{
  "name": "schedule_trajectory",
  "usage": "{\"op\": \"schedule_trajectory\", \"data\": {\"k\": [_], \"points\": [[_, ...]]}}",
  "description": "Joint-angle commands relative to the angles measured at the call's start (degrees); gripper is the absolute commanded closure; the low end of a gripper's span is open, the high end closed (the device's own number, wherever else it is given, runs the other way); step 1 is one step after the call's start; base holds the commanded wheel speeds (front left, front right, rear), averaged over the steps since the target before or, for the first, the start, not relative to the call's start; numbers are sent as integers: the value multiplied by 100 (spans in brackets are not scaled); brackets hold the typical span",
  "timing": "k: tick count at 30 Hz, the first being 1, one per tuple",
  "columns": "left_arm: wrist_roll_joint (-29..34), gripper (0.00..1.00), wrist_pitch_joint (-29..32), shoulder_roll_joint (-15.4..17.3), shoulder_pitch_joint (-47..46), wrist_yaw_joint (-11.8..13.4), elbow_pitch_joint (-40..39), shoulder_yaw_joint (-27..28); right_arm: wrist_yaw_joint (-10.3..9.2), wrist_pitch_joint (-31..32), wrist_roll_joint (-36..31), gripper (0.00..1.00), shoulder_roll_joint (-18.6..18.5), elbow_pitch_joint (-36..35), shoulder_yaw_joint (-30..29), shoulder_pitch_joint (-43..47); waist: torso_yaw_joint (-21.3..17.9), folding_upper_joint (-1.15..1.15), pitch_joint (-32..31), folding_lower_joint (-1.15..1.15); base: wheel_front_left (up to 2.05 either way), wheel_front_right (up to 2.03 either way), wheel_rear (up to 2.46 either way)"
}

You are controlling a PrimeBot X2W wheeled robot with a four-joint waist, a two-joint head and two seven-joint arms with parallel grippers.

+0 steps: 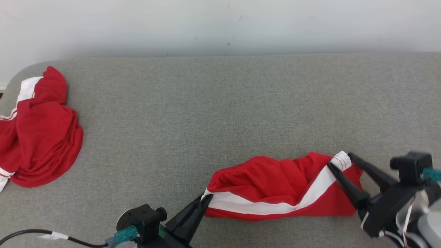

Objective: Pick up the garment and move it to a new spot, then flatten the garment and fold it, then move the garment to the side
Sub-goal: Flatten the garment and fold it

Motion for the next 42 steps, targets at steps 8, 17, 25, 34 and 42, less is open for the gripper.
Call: {"op": "schedule_trajectory", "data": {"k": [8,17,25,34,42], "points": [[134,100,-25,-47,250,-110,22,230,-4,-94,-546,0,215,-212,-128,366,-145,0,94,0,0,0,0],[133,100,-25,-159,353,-202,128,327,-4,-52,-887,100,256,-34,21,152,-200,0,13,0,0,0,0],[-415,100,-25,-337,580,-146,-130,1194,-4,-641,-860,100,222,-353,-660,402,-309,0,-175,0,0,0,0],[-1843,100,1145,-203,-379,-180,-791,2001,-5,-865,-227,100,127,-936,-1223,-61,-491,0,-575,0,0,0,0],[-2311,100,2646,19,-2223,200,-818,2299,-5,-823,180,100,-255,-1012,-1170,-1524,-645,0,-848,0,0,0,0]]}}
